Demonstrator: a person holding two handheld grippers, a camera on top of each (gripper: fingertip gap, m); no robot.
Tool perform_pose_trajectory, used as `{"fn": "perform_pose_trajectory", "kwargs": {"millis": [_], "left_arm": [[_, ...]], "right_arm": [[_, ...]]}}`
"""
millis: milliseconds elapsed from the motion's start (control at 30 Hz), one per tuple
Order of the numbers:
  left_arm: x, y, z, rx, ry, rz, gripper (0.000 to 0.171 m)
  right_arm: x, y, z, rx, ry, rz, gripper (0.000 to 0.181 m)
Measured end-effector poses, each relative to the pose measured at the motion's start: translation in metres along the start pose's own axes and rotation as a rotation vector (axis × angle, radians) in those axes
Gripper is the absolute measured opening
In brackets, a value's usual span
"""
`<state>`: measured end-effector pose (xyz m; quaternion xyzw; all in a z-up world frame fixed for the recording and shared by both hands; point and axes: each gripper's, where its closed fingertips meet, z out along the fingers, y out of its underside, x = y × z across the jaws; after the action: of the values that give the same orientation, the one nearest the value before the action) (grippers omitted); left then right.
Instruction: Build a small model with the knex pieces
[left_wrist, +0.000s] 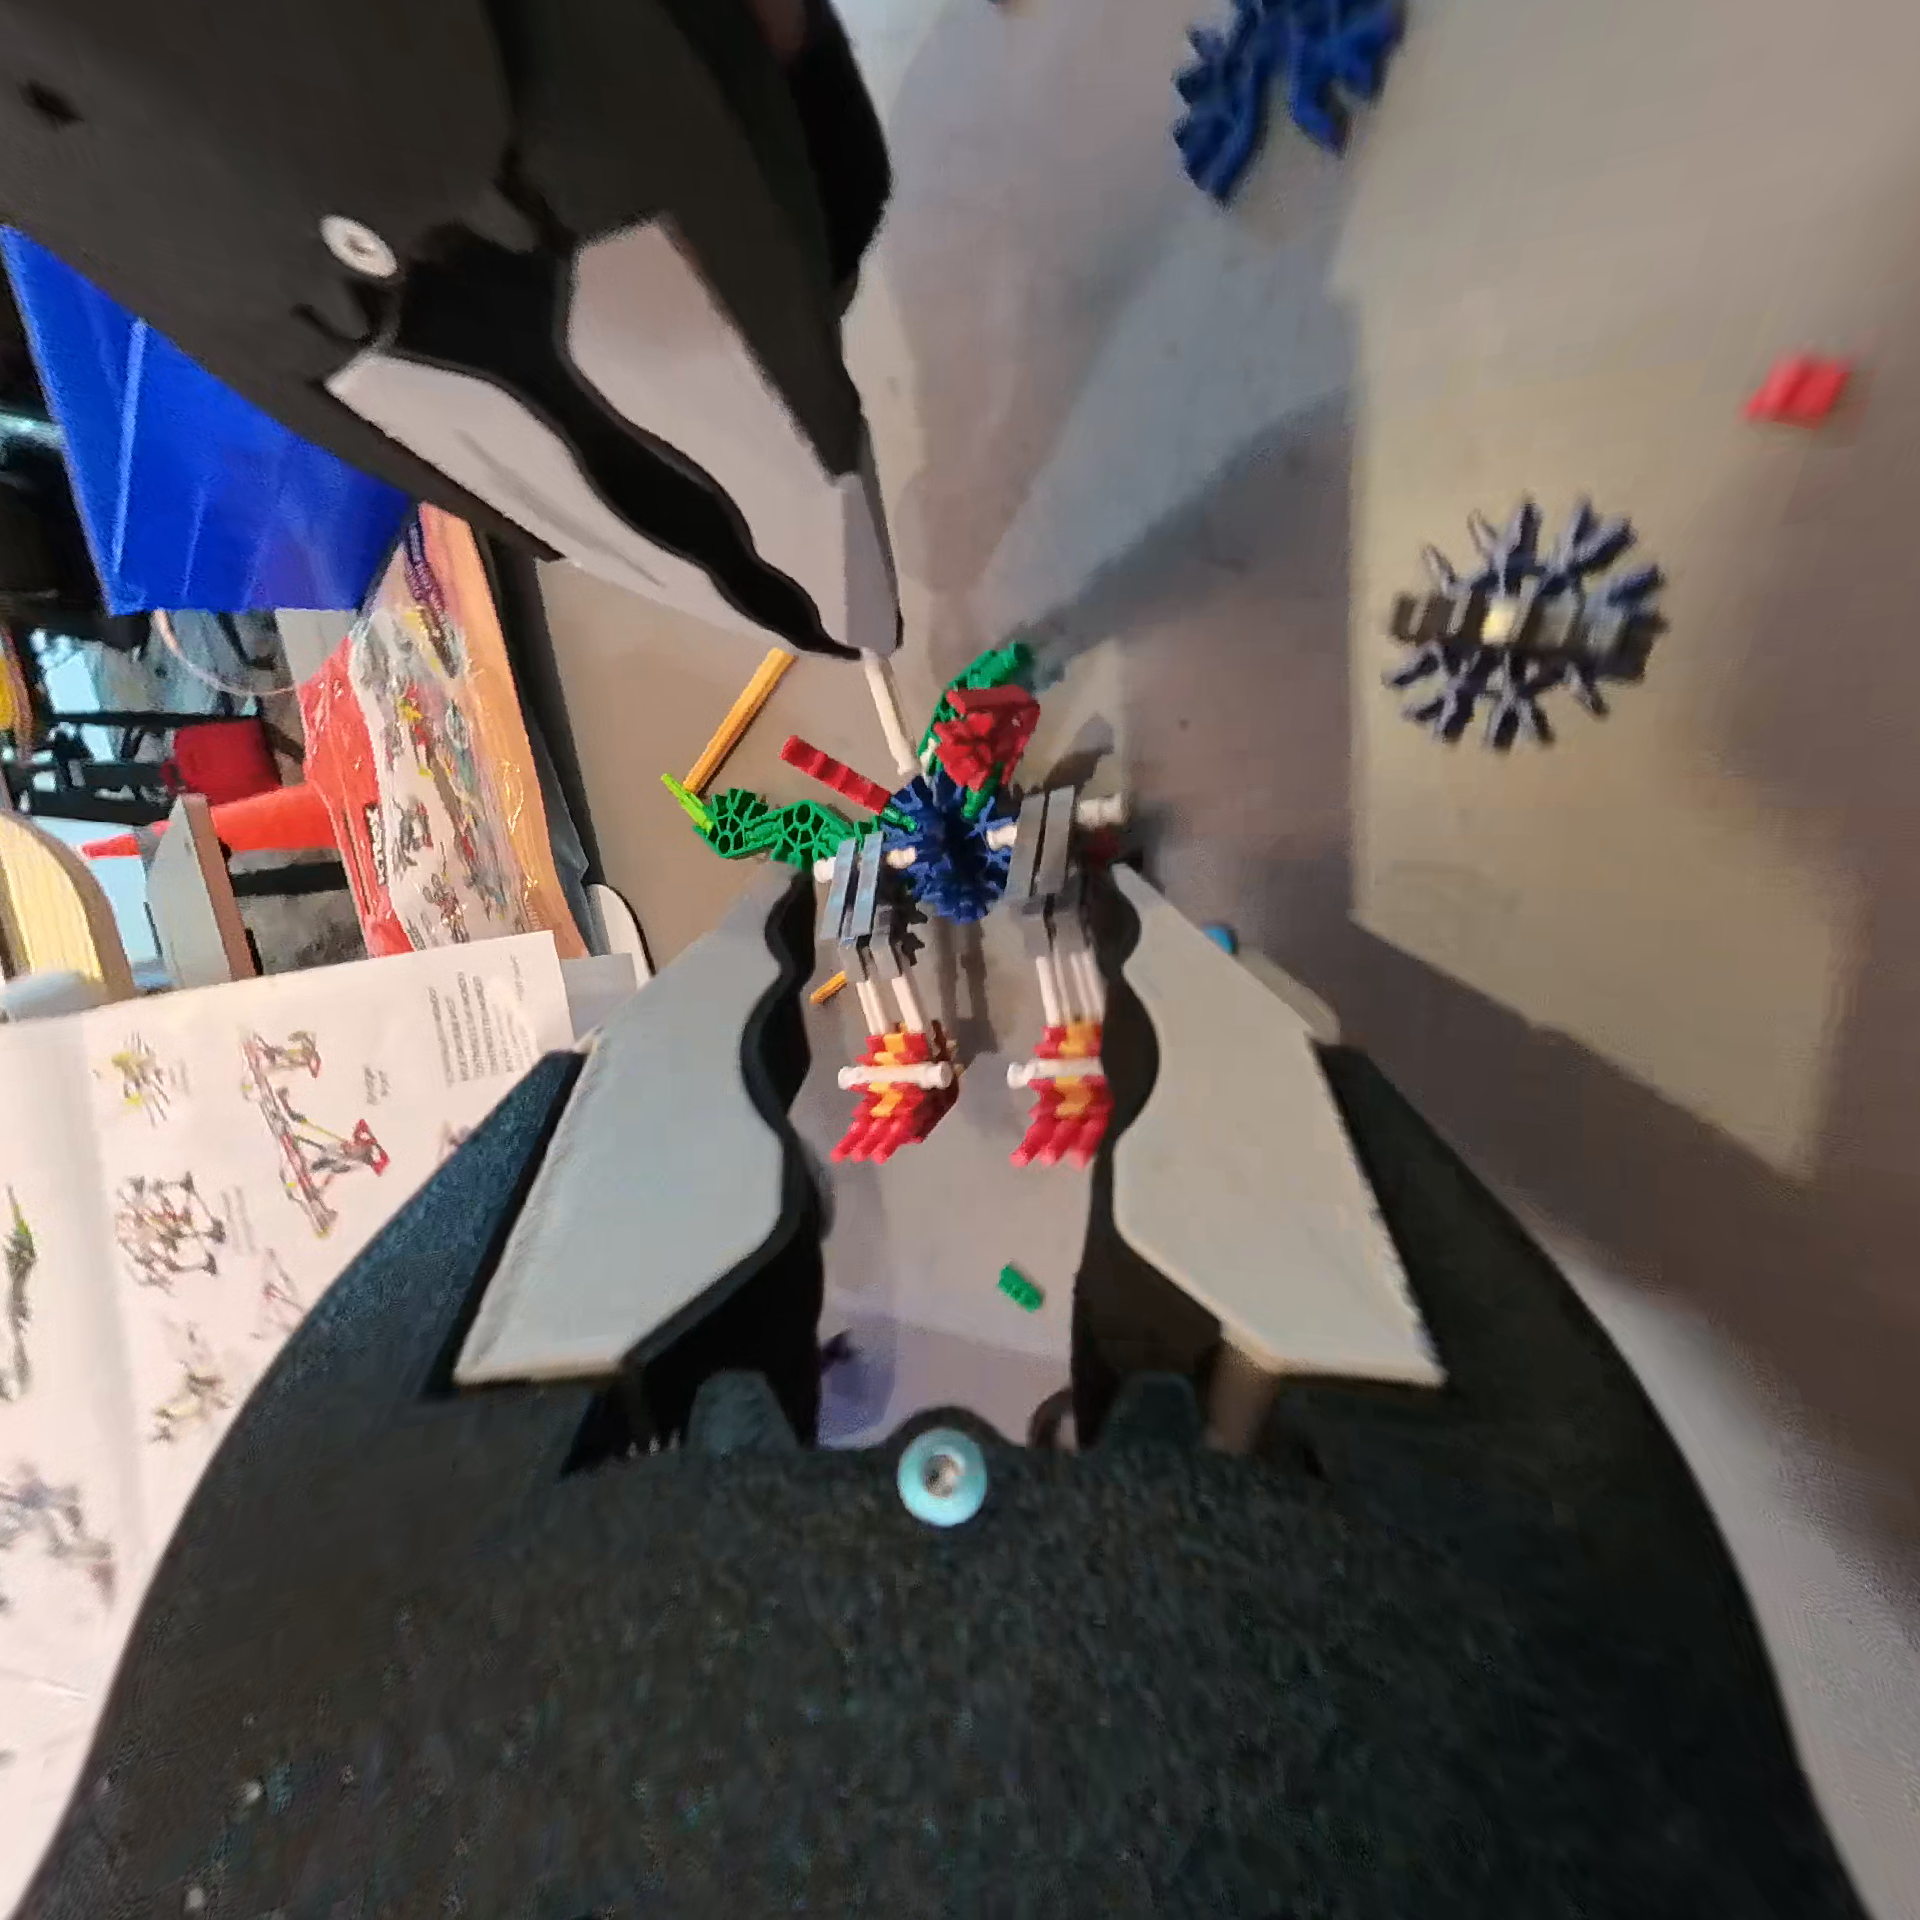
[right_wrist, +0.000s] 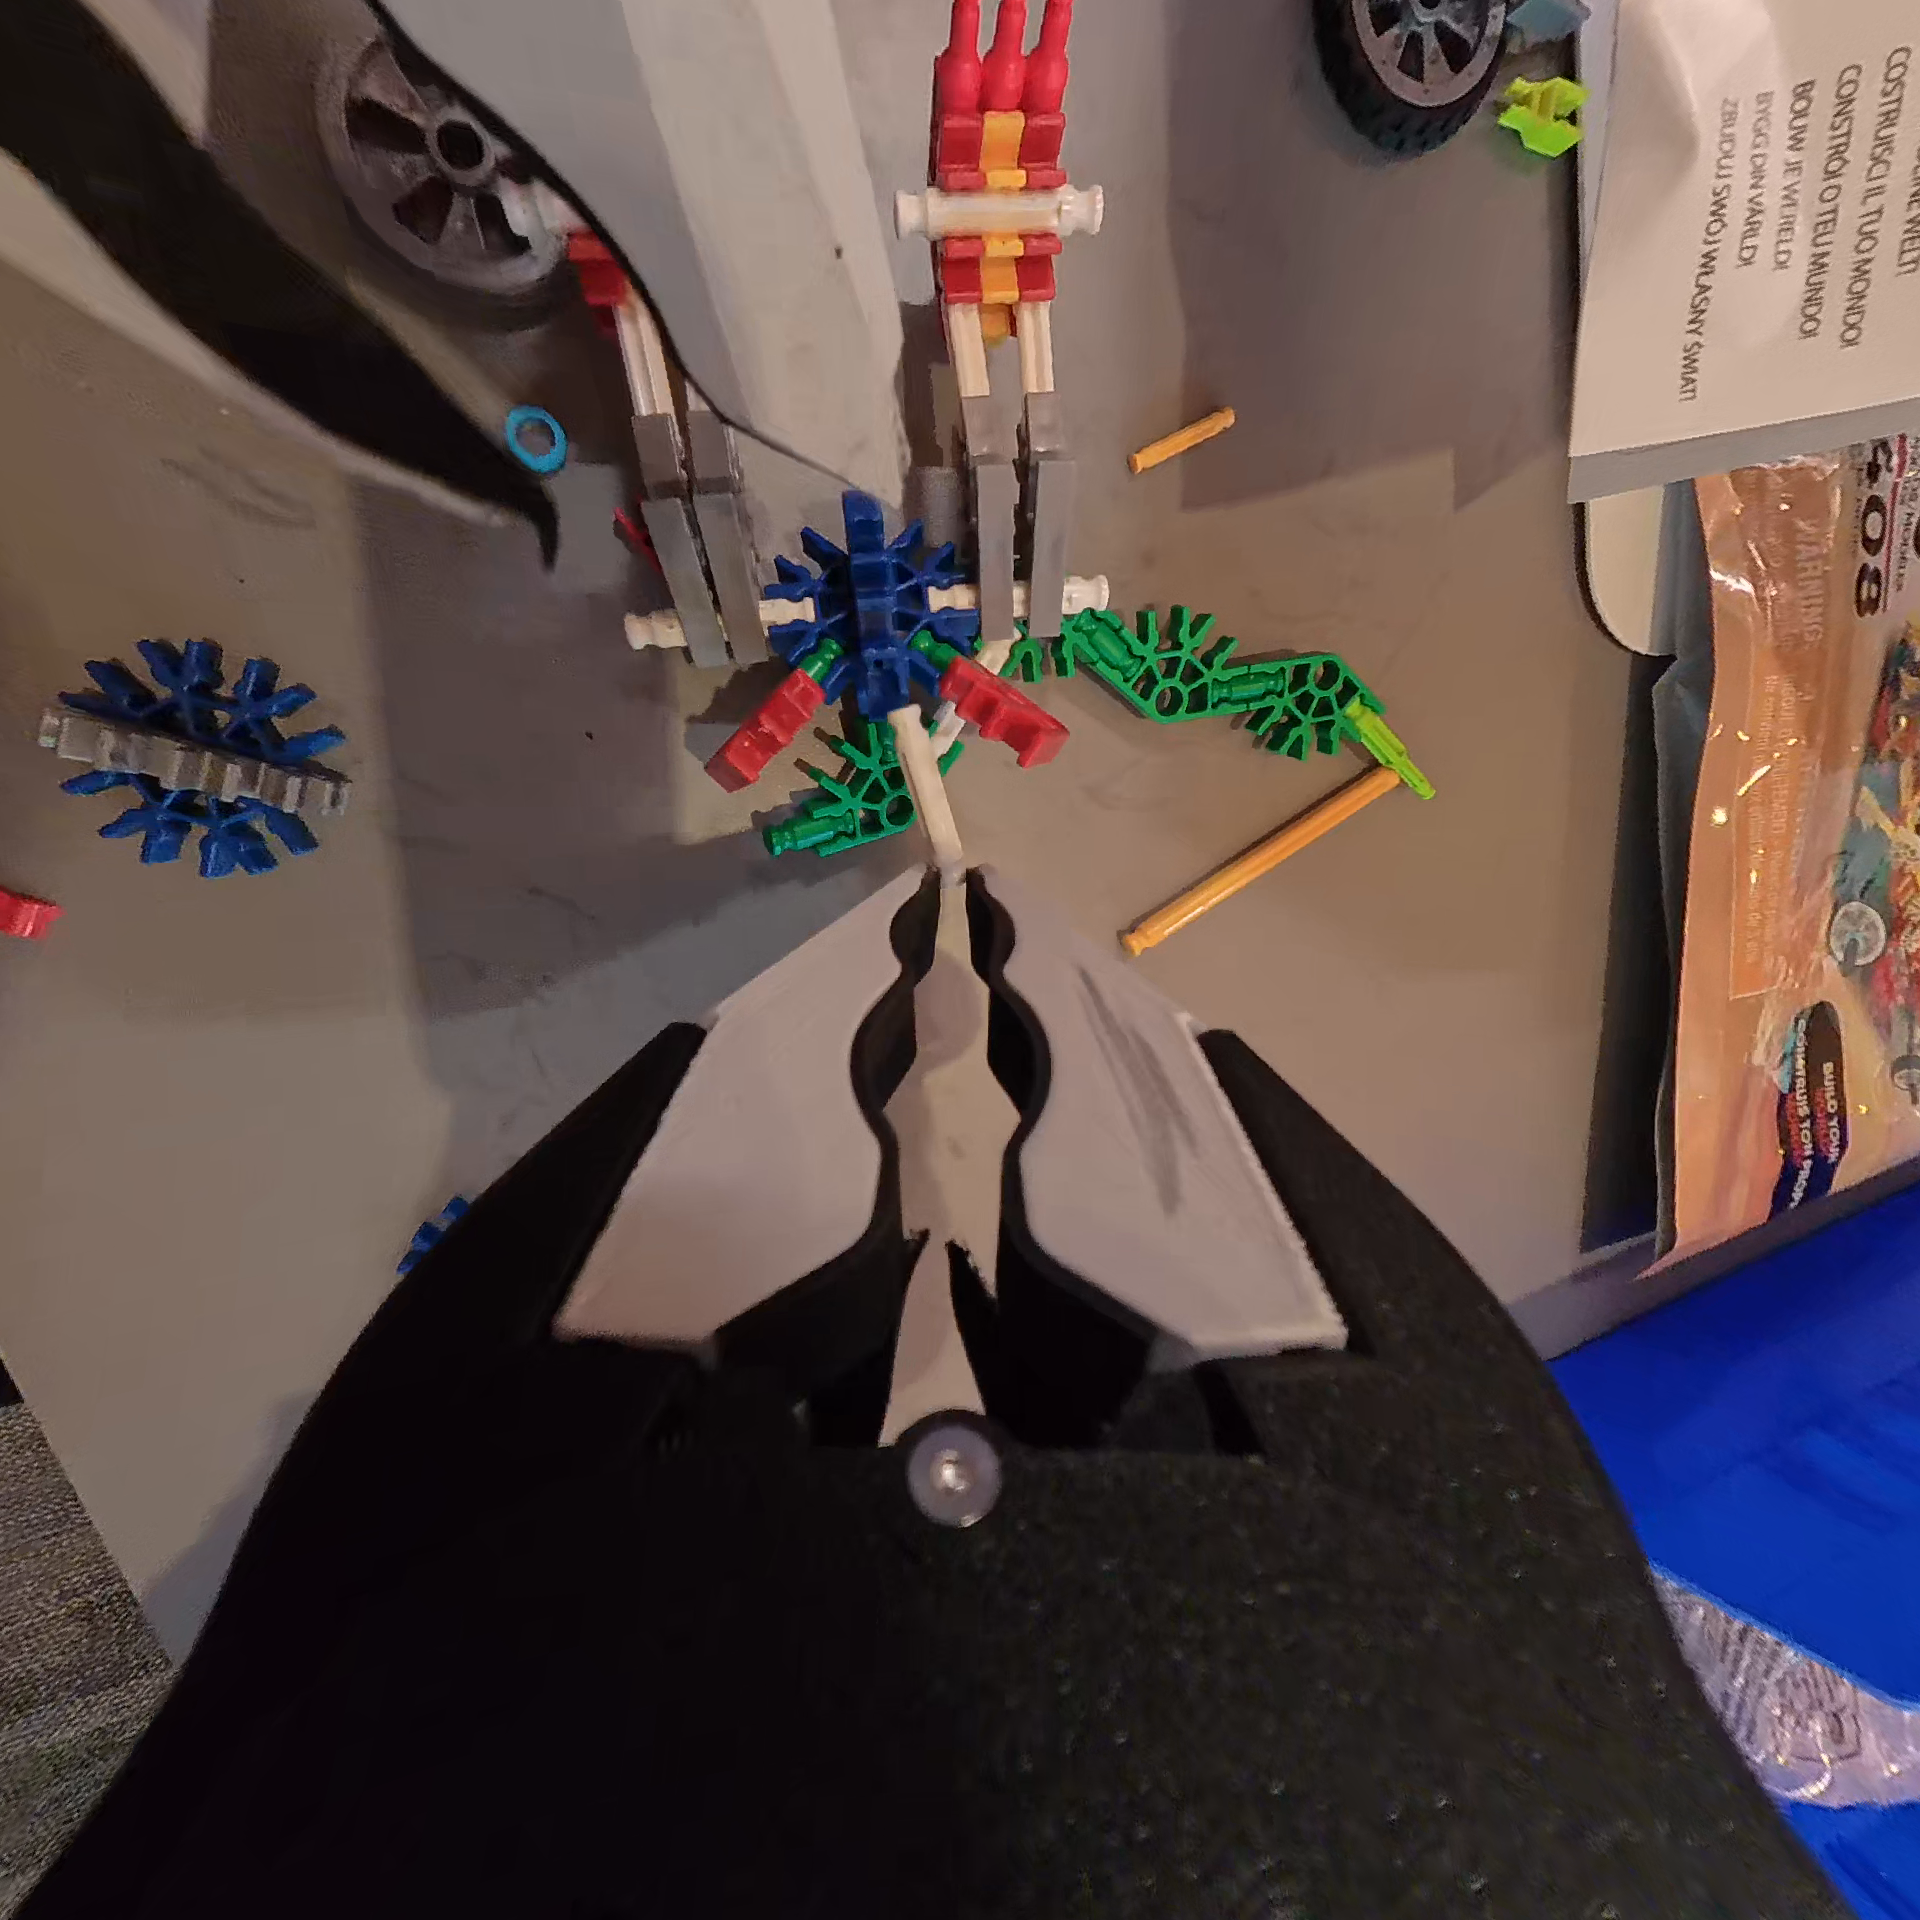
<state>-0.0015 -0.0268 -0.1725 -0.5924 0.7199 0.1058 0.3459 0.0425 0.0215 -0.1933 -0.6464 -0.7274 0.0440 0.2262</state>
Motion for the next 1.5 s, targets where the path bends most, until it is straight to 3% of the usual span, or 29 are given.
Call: {"fn": "perform_pose_trajectory", "kwargs": {"millis": [267,433,867,1500], "left_arm": [[0.006,0.012,0.007,-0.048,0.194,0.336,0.047],[0.005,0.011,0.013,-0.058,0.272,0.403,0.052],[0.010,0.010,0.018,-0.077,0.339,0.512,0.057],[0.011,0.018,0.028,-0.030,0.345,0.488,0.058]], "right_arm": [[-0.003,-0.006,0.000,0.022,-0.023,0.008,0.004],[-0.005,-0.007,0.000,0.012,-0.032,0.004,0.004],[-0.003,-0.010,-0.002,-0.001,-0.025,0.015,0.004],[0.004,-0.010,-0.001,0.010,-0.040,0.083,0.004]]}}
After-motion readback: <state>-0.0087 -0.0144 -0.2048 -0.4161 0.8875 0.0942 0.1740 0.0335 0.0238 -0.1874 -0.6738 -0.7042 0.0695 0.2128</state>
